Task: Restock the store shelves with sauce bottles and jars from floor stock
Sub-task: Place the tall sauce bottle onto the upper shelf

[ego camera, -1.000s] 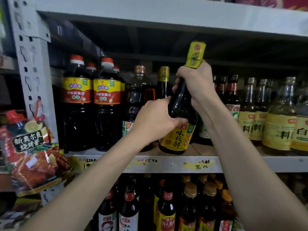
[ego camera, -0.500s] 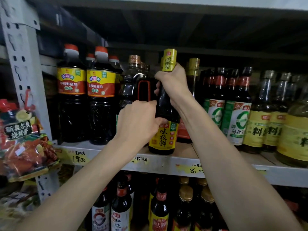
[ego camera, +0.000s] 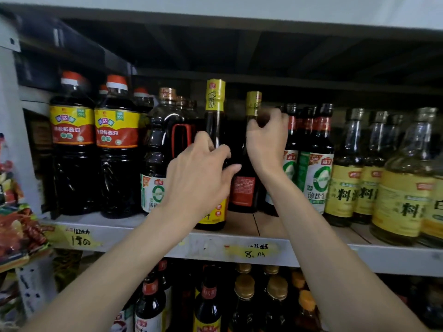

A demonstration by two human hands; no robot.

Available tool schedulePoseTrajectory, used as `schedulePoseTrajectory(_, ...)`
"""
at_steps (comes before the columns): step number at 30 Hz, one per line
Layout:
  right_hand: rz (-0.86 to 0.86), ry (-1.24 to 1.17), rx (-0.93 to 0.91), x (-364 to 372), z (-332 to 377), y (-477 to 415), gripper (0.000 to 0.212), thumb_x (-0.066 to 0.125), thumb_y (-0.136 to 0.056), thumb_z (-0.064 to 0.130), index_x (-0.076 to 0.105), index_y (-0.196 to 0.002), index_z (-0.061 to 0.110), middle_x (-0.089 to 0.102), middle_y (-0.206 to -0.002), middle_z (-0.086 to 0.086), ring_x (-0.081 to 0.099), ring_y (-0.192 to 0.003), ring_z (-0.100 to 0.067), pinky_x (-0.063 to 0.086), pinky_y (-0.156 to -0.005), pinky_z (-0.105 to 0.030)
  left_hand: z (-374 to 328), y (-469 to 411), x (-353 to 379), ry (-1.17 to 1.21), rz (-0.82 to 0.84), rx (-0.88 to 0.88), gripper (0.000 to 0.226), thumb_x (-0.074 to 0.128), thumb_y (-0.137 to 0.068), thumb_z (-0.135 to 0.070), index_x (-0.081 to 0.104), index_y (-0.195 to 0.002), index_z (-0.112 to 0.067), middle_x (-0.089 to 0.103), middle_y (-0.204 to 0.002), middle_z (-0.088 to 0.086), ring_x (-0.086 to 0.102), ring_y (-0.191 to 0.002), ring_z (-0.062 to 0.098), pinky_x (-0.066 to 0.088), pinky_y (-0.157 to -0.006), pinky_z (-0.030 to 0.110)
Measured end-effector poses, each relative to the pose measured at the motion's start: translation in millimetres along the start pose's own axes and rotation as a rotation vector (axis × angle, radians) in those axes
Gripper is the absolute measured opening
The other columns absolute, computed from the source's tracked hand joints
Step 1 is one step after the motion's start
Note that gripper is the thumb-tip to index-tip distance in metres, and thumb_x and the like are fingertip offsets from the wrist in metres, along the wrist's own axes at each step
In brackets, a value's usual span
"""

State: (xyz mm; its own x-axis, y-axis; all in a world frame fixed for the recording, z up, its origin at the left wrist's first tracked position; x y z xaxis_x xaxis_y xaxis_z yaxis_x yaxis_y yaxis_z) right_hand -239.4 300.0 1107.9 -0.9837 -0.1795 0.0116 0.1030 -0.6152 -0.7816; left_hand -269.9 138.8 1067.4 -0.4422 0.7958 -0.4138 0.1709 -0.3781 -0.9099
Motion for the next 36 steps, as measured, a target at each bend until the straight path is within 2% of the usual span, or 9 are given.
schedulePoseTrajectory(2,-0.028,0.089,-0.03,1,-2,-11,0.029,0.064,-0.086,0.013,0.054,-0.112,0.003,0.05,-0.119,-0.013,0.051,-0.112,-0.029,0.044,-0.097,-0.039,-15,-7,6,-0.071,-0.001,0.064,0.022,0.063,-0.09,-0.036,0.067,-0.089,-0.015,0.053,-0.081,0.005,0.051,-0.062,0.02,0.025,-0.047,0.025)
schedulePoseTrajectory(4,0.06,0.085,0.001,16,-2,-17,0.049,0.069,-0.086,0.017,0.046,-0.126,0.002,0.049,-0.126,-0.016,0.052,-0.115,-0.031,0.044,-0.094,-0.035,-21,-12,14,-0.166,0.027,0.096,0.02,0.058,-0.092,-0.032,0.067,-0.089,-0.014,0.058,-0.082,0.006,0.059,-0.066,0.025,0.025,-0.048,0.027)
schedulePoseTrajectory(8,0.128,0.146,0.04,42,-7,-24,0.065,0.072,-0.086,0.028,0.034,-0.135,0.006,0.054,-0.129,-0.016,0.059,-0.112,-0.035,0.047,-0.079,-0.037,-14,-12,20,-0.298,0.104,0.121,0.038,0.045,-0.096,-0.049,0.067,-0.094,-0.018,0.065,-0.08,0.002,0.065,-0.068,0.029,0.027,-0.051,0.029)
schedulePoseTrajectory(12,0.124,0.267,0.062,50,-13,-31,0.062,0.068,-0.087,0.018,0.031,-0.136,0.007,0.054,-0.129,-0.017,0.062,-0.106,-0.038,0.041,-0.07,-0.036,-3,-6,21,-0.298,0.224,0.176,0.056,0.044,-0.088,-0.066,0.059,-0.125,-0.027,0.065,-0.101,-0.001,0.066,-0.087,0.028,0.035,-0.057,0.03)
schedulePoseTrajectory(15,0.166,0.265,0.08,50,-15,-36,0.064,0.066,-0.087,0.015,0.028,-0.137,0.009,0.055,-0.129,-0.017,0.063,-0.105,-0.037,0.049,-0.073,-0.039,-2,-3,19,-0.311,0.256,0.194,0.066,0.052,-0.084,-0.067,0.047,-0.138,-0.031,0.062,-0.108,0.0,0.065,-0.092,0.027,0.035,-0.059,0.031)
schedulePoseTrajectory(24,0.18,0.07,0.03,27,-4,-35,0.045,0.061,-0.087,0.016,0.037,-0.125,0.009,0.063,-0.108,-0.012,0.065,-0.089,-0.029,0.058,-0.071,-0.043,-5,-6,19,-0.341,0.263,0.129,0.068,0.054,-0.081,-0.07,0.047,-0.138,-0.033,0.07,-0.102,0.001,0.067,-0.088,0.03,0.035,-0.056,0.03)
schedulePoseTrajectory(27,0.244,-0.11,0.09,21,-8,-39,0.044,0.063,-0.084,0.017,0.042,-0.122,0.011,0.063,-0.097,-0.005,0.065,-0.079,-0.019,0.057,-0.061,-0.03,-5,-6,19,-0.351,0.267,0.132,0.07,0.052,-0.081,-0.071,0.045,-0.14,-0.033,0.07,-0.102,0.001,0.068,-0.087,0.029,0.035,-0.054,0.028)
schedulePoseTrajectory(31,0.275,-0.281,0.141,19,-14,-42,0.036,0.065,-0.085,0.015,0.048,-0.117,0.014,0.062,-0.093,0.0,0.061,-0.074,-0.007,0.042,-0.046,-0.007,-5,-4,17,-0.333,0.271,0.143,0.069,0.051,-0.083,-0.069,0.044,-0.142,-0.033,0.069,-0.107,-0.002,0.068,-0.089,0.027,0.035,-0.055,0.028)
schedulePoseTrajectory(36,0.313,-0.365,0.176,28,-14,-40,0.029,0.063,-0.081,0.015,0.054,-0.108,0.016,0.065,-0.092,-0.003,0.064,-0.057,-0.005,0.046,-0.046,-0.016,-3,-3,8,-0.375,0.271,0.179,0.065,0.047,-0.085,-0.069,0.045,-0.139,-0.033,0.07,-0.092,-0.002,0.068,-0.079,0.026,0.03,-0.049,0.026)
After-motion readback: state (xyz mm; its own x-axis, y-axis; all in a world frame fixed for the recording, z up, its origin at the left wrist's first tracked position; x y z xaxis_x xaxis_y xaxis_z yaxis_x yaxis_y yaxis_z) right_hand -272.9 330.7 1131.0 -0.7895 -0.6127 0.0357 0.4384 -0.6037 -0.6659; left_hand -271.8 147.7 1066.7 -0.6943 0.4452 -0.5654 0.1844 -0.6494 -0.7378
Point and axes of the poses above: each hand's wrist, its own y-axis away from the middle knuckle, its own x-axis out of the palm, z = x × y, the point moved 5 cm from there along -y, towards the middle knuckle
